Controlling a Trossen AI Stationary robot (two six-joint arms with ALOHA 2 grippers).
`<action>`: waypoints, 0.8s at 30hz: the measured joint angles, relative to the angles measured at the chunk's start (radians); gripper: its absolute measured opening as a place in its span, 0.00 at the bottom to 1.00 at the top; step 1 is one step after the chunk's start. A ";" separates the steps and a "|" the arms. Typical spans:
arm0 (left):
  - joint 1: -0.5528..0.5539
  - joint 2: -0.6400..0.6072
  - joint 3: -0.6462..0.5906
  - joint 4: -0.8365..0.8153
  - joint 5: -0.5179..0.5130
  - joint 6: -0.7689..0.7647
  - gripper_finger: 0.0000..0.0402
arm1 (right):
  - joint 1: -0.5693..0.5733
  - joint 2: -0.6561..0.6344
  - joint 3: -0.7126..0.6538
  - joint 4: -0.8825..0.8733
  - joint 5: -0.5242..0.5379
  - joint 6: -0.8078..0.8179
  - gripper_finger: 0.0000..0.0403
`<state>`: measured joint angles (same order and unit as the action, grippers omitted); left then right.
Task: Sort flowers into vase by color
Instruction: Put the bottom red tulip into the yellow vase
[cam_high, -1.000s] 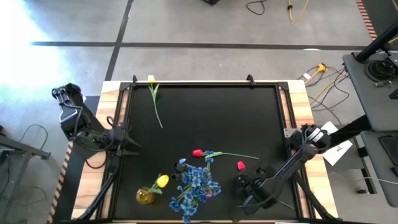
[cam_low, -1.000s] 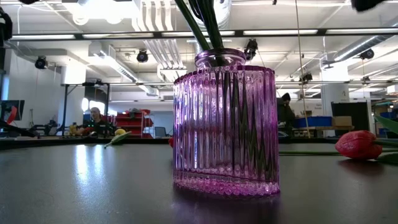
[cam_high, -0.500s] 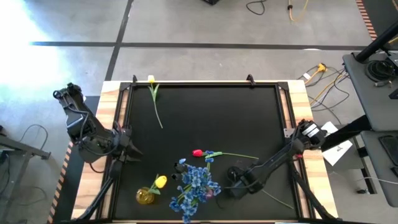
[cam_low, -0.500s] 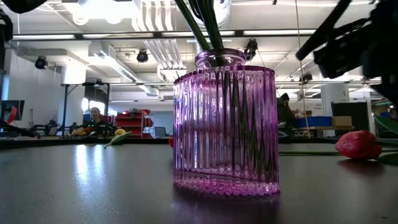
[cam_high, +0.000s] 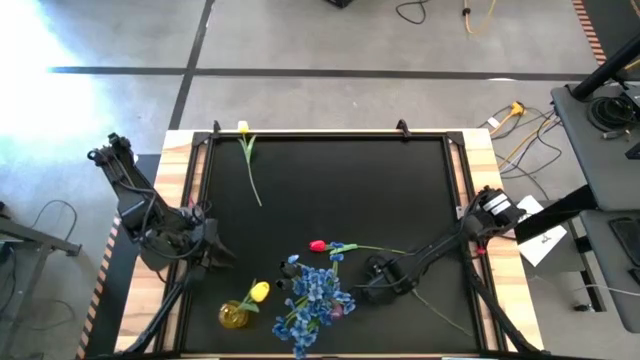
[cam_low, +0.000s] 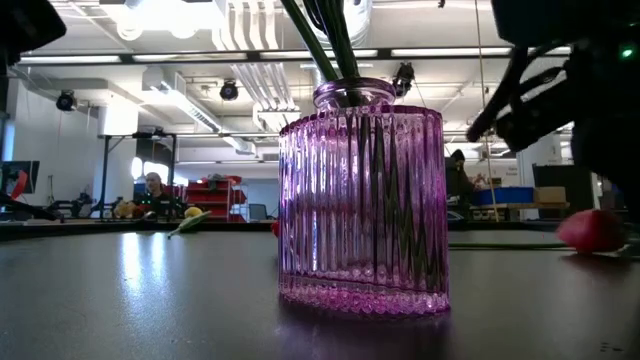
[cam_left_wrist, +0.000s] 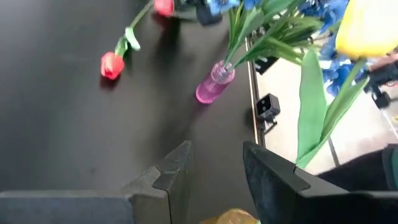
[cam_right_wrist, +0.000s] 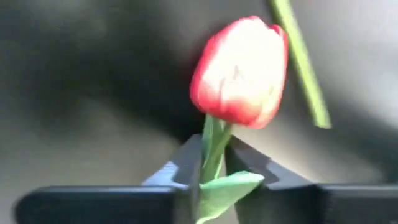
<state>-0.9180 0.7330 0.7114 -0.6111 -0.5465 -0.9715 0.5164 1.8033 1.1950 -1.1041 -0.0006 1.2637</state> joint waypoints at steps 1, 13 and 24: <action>0.000 0.000 -0.004 0.001 0.011 -0.009 0.32 | -0.003 -0.015 -0.001 -0.029 0.000 -0.005 0.08; 0.001 -0.029 -0.007 0.027 -0.097 0.065 0.32 | -0.005 -0.430 -0.029 -0.124 0.340 0.098 0.03; 0.059 -0.047 -0.004 0.118 -0.466 0.322 0.32 | -0.065 -0.583 0.096 0.419 0.815 -0.433 0.03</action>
<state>-0.8593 0.6856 0.7069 -0.4929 -1.0126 -0.6493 0.4517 1.2205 1.2912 -0.6856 0.8147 0.8308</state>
